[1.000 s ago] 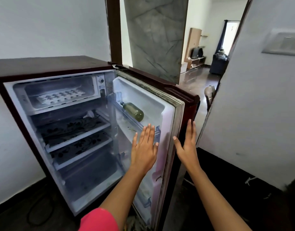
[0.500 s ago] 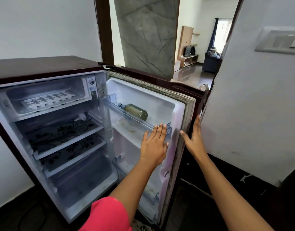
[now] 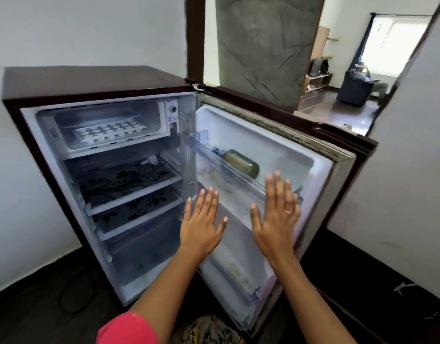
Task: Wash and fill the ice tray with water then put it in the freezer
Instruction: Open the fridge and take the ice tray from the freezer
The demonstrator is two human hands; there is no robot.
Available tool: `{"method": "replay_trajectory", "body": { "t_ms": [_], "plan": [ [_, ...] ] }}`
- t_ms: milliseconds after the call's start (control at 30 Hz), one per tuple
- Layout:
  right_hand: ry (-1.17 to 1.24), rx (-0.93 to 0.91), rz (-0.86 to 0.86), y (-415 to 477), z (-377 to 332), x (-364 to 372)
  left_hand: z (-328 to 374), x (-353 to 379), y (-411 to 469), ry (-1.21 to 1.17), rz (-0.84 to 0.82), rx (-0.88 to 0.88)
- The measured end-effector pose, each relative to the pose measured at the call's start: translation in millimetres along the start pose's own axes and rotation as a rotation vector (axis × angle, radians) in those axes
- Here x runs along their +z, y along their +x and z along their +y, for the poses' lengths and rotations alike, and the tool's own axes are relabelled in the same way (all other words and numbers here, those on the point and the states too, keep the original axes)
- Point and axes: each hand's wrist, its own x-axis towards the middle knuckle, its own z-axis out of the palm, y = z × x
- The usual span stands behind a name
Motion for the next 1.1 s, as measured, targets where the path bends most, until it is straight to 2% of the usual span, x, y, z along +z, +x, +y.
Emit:
{"method": "replay_trajectory", "body": {
  "t_ms": [167,333,733,867,1100],
  "plan": [
    [-0.044,-0.104,-0.304,4,-42,75,-68,0,-11,0.027,0.013,-0.133],
    [-0.054,-0.195,-0.421,10,-83,129,-130,1,-14,0.026,0.011,-0.244],
    [-0.012,-0.348,-0.469,42,-153,210,-207,-2,7,-0.047,0.06,-0.47],
    [-0.009,-0.366,-0.454,67,-168,240,-231,-3,29,-0.074,0.058,-0.542],
    [0.04,-0.396,-0.447,131,-191,300,-286,-7,92,-0.075,0.161,-0.627]
  ]
}}
